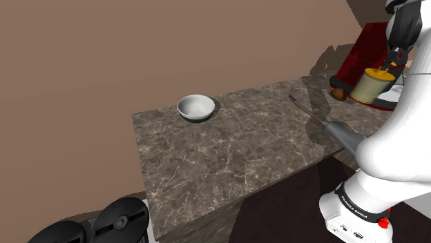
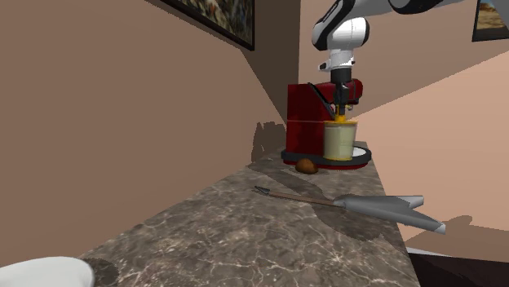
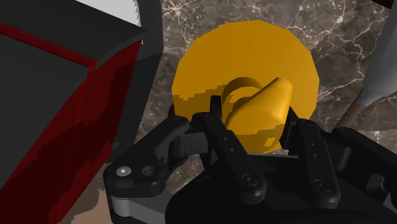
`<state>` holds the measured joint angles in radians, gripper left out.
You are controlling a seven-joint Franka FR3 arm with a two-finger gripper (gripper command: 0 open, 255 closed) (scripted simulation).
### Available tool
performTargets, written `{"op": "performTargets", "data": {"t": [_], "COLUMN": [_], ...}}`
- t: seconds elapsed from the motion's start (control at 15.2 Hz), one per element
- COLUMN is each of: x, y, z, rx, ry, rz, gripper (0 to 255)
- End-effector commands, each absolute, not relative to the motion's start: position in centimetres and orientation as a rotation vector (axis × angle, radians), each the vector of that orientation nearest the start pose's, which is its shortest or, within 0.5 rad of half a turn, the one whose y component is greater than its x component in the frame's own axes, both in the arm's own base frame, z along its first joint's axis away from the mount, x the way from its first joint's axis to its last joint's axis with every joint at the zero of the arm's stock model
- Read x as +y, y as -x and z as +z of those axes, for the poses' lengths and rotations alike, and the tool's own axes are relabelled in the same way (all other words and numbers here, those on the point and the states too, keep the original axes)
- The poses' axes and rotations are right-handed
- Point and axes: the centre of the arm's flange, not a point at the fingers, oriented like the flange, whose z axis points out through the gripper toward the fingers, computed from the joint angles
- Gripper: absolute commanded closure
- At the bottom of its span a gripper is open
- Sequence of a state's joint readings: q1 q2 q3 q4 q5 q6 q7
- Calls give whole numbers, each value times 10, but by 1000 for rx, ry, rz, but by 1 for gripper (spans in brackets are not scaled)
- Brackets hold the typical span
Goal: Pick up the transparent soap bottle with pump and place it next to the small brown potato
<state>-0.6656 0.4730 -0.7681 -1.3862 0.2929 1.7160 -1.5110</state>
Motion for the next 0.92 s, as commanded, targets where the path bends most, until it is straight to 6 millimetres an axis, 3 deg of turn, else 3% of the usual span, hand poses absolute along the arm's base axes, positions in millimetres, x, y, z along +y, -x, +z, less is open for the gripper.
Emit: {"op": "performTargets", "data": {"t": [0.0,0.86], "x": [-637,-637], "y": [-209,-209], "z": [485,415], "rx": [-136,-136], "ry": [3129,3129], "rz": [53,53], "gripper": [255,255]}}
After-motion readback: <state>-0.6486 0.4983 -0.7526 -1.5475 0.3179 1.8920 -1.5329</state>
